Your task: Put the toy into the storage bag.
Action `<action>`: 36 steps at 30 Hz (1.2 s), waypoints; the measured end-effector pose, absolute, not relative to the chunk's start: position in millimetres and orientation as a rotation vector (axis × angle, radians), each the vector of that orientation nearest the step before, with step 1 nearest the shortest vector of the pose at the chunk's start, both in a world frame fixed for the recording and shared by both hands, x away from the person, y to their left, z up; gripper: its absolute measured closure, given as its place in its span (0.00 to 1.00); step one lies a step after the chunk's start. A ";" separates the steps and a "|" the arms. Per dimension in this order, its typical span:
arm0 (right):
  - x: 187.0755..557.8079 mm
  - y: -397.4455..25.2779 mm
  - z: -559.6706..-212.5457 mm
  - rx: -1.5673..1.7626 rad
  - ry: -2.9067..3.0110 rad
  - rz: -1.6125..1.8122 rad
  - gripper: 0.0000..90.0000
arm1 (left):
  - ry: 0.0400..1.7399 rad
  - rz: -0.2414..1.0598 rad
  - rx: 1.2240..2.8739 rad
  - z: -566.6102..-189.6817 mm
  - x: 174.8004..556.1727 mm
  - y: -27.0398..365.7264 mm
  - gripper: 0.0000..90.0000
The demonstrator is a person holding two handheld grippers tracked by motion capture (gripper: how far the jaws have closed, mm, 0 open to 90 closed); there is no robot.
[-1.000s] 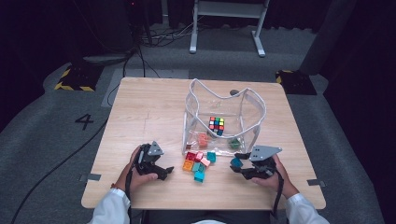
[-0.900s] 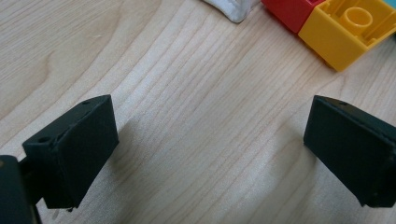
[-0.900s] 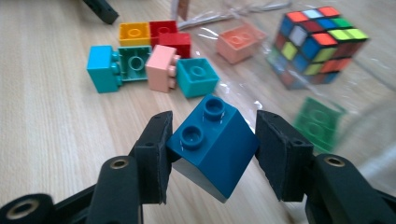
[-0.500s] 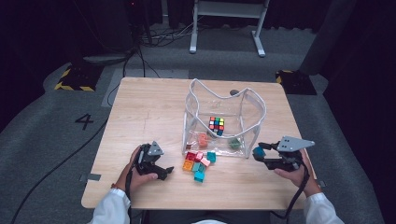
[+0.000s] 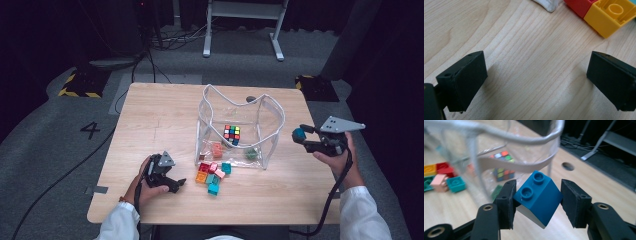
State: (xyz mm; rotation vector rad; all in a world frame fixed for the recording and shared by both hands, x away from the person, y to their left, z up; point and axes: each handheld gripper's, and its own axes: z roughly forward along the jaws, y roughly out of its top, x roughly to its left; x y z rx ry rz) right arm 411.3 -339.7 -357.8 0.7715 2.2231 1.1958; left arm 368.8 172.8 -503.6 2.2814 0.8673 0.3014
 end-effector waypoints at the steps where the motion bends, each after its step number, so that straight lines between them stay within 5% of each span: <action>1: 411.3 -339.7 -357.8 0.772 2.223 1.196 0.54 | 0.867 0.301 2.281 -503.6 368.8 172.8 0.03; 18: 449.8 -330.6 -295.2 0.779 2.137 1.239 0.54 | 0.863 0.303 2.286 -503.4 369.1 173.1 0.03; 36: 475.6 -278.6 -284.5 0.691 2.243 1.257 0.54 | 0.869 0.293 2.283 -503.6 368.7 172.9 0.03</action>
